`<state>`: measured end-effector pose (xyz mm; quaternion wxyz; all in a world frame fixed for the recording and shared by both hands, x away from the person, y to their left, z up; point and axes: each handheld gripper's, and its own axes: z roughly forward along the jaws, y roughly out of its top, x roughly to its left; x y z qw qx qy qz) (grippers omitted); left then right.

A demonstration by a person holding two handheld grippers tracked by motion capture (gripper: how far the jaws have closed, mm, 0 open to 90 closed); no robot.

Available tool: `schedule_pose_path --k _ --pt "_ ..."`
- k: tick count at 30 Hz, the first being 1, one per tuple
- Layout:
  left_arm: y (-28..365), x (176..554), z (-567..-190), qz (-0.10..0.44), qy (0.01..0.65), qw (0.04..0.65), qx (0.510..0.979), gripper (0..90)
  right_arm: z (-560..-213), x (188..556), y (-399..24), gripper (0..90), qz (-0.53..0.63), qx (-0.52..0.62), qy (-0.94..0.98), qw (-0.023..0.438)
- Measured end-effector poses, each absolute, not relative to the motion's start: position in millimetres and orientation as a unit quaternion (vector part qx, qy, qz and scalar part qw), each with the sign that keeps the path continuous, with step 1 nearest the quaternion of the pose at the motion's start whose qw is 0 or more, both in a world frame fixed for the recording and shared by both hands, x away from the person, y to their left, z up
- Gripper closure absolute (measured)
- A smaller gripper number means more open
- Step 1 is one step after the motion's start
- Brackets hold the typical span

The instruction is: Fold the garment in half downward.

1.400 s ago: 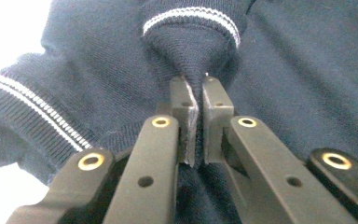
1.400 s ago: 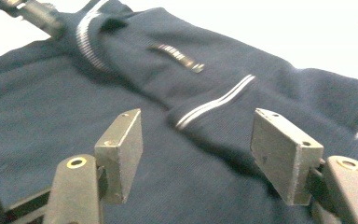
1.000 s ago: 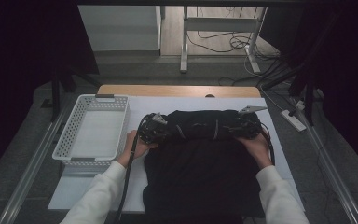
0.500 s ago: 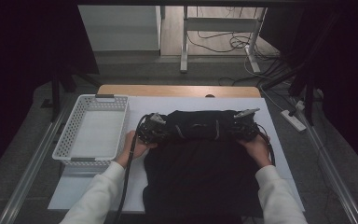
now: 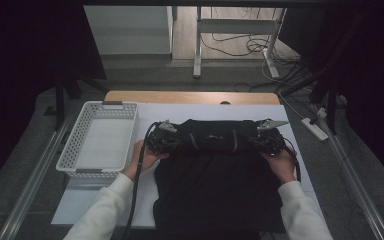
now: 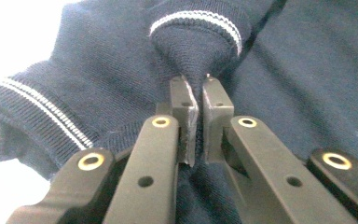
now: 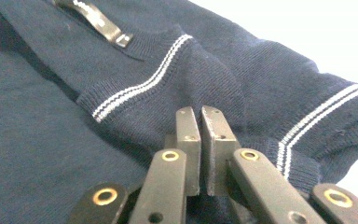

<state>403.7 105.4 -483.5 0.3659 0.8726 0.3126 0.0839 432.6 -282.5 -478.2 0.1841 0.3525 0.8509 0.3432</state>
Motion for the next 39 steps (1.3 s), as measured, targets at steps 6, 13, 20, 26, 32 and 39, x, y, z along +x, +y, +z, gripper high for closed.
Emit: schedule_pose_path --k 6,13,20,26,32,39 --pt "105.4 393.4 -483.5 0.077 0.309 0.371 0.872 84.5 -469.8 415.5 -290.8 86.3 0.370 0.355 0.840 0.175" --pt "102.9 379.3 -487.6 0.062 0.311 0.372 0.873 84.5 -467.0 393.8 -293.0 86.2 0.379 0.353 0.837 0.176" --pt "103.5 367.2 -487.9 0.059 0.306 0.369 0.876 84.5 -464.0 375.6 -301.5 86.3 0.391 0.355 0.832 0.170" --pt "105.3 355.6 -489.8 0.053 0.301 0.369 0.878 84.4 -466.8 355.4 -305.0 86.2 0.390 0.349 0.836 0.164" --pt "105.7 344.4 -495.3 0.043 0.299 0.368 0.879 84.4 -471.0 339.1 -308.7 86.2 0.389 0.348 0.839 0.155" --pt "105.2 338.0 -501.2 0.037 0.304 0.366 0.879 84.4 -477.5 334.7 -306.9 86.2 0.385 0.346 0.843 0.146"
